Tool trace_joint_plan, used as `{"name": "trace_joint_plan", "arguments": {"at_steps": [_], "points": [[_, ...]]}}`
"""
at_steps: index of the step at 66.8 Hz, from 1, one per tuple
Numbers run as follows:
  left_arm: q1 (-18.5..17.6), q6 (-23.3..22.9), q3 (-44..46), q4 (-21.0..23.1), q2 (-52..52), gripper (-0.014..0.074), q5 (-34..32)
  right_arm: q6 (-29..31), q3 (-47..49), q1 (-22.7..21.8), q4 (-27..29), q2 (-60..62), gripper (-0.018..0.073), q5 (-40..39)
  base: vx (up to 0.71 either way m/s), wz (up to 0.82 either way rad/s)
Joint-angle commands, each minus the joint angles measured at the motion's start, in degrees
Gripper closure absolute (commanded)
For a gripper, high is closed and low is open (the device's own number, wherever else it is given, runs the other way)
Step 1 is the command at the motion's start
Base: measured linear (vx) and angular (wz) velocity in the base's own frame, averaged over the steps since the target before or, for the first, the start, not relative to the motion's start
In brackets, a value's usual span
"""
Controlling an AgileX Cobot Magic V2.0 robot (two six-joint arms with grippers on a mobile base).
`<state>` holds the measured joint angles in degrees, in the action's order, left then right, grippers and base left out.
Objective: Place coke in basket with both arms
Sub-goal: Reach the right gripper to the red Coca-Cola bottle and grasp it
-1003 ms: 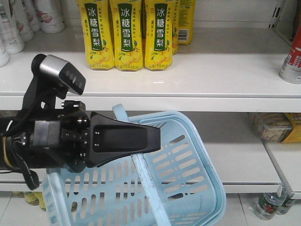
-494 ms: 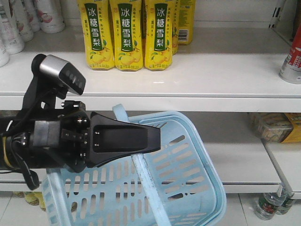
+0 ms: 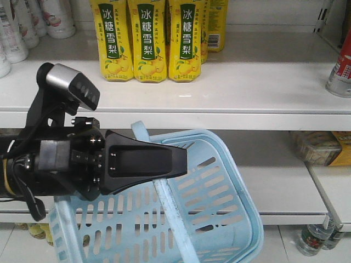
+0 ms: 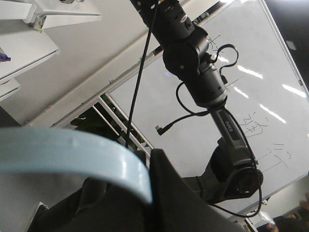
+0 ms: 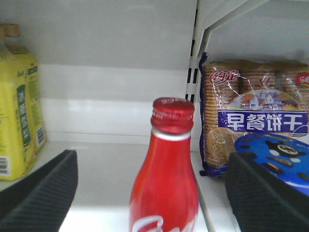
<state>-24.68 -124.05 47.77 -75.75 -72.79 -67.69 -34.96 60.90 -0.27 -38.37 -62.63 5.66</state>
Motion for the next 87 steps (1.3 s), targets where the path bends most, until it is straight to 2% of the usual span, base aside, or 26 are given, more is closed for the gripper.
{"name": "trace_joint_plan", "arguments": {"at_steps": [1, 16, 23, 31, 37, 44, 46, 54, 64, 71, 82, 87], "points": [[-0.4, 0.1, 1.4, 5.1, 1.9, 0.0603, -11.1, 0.2, 4.7, -0.3, -0.5, -2.2, -0.0034, -2.4, 0.0, 0.0], [-0.4, 0.1, 1.4, 5.1, 1.9, 0.0603, -11.1, 0.0, 10.6, -0.3, -0.5, -9.2, -0.0029, 0.0, 0.0, 0.0], [-0.4, 0.1, 1.4, 5.1, 1.9, 0.0603, -11.1, 0.0, 12.1, -0.3, -1.0, -11.0, 0.0017, 0.1, 0.0, 0.0], [-0.4, 0.1, 1.4, 5.1, 1.9, 0.0603, -11.1, 0.0, 12.4, -0.3, -2.5, -11.3, 0.0162, -0.1, 0.0, 0.0], [-0.4, 0.1, 1.4, 5.2, 1.9, 0.0603, -11.1, 0.0, 12.4, -0.3, -3.2, -10.9, 0.0319, 0.1, 0.0, 0.0], [-0.4, 0.1, 1.4, 5.1, 1.9, 0.0603, -11.1, 0.4, 12.4, -0.3, -3.3, -9.9, 0.0552, 1.2, 0.0, 0.0], [-0.4, 0.1, 1.4, 5.1, 1.9, 0.0603, -11.1, 0.5, 12.4, -0.1, -3.2, -9.5, 0.0576, 1.6, 0.0, 0.0], [-0.4, 0.1, 1.4, 5.1, 1.9, 0.0603, -11.1, 0.5, 12.3, -0.1, -1.3, -5.9, 0.057, 4.3, 0.0, 0.0], [-0.4, 0.1, 1.4, 5.1, 1.9, 0.0603, -11.1, 2.7, 12.3, 0.3, 6.6, 0.7, 0.0567, 11.3, 0.0, 0.0], [-0.4, 0.1, 1.4, 5.1, 1.9, 0.0603, -11.1, 12.4, 12.3, 3.7, 13.7, 5.0, 0.0566, 16.3, 0.0, 0.0], [-0.4, 0.1, 1.4, 5.1, 1.9, 0.0603, -11.1, 31.0, 12.3, 13.8, 31.7, 9.4, 0.0566, 24.5, 0.0, 0.0], [-0.4, 0.1, 1.4, 5.1, 1.9, 0.0603, -11.1, 35.9, 12.3, 17.6, 38.8, 9.5, 0.0564, 26.3, 0.0, 0.0]]}}
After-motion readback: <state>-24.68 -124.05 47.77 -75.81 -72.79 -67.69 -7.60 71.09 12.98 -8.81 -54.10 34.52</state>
